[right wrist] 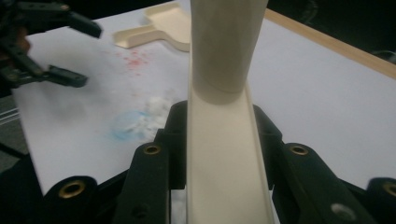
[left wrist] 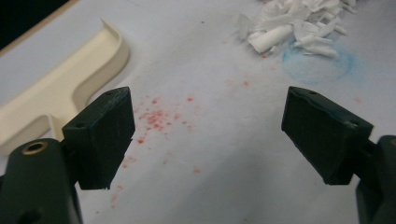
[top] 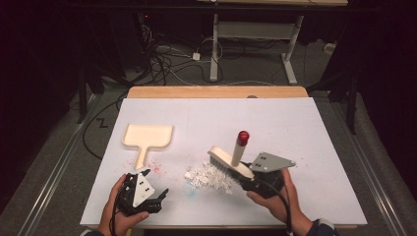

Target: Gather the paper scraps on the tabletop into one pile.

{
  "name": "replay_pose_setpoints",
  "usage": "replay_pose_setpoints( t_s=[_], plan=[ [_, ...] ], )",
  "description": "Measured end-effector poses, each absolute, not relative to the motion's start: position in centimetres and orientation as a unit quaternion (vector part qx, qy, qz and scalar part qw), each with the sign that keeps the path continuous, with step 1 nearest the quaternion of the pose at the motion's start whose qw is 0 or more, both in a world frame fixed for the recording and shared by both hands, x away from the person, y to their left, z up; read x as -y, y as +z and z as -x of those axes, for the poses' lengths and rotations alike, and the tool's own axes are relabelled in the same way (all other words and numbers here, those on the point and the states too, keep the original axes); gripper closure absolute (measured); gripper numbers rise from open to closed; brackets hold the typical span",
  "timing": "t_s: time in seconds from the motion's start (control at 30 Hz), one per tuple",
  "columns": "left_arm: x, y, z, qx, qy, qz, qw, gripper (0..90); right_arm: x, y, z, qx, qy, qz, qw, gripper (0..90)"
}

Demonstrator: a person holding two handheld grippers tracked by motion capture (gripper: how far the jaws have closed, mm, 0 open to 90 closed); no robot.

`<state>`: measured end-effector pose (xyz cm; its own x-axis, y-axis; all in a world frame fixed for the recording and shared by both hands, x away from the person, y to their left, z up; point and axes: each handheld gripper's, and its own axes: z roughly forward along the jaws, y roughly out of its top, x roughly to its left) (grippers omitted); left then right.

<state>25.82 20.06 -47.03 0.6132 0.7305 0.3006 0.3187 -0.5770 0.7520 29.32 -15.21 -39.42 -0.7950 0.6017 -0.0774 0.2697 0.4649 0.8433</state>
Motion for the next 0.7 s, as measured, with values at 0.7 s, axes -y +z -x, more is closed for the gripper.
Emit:
replay_pose_setpoints(
  t_s=[0.7],
  plan=[
    [-21.3, -46.7, -25.5, -0.341, 0.324, -0.811, 0.347, 16.5, 7.6, -44.6, -29.4, -0.838, 0.439, -0.273, 0.175, 68.2]
  ],
)
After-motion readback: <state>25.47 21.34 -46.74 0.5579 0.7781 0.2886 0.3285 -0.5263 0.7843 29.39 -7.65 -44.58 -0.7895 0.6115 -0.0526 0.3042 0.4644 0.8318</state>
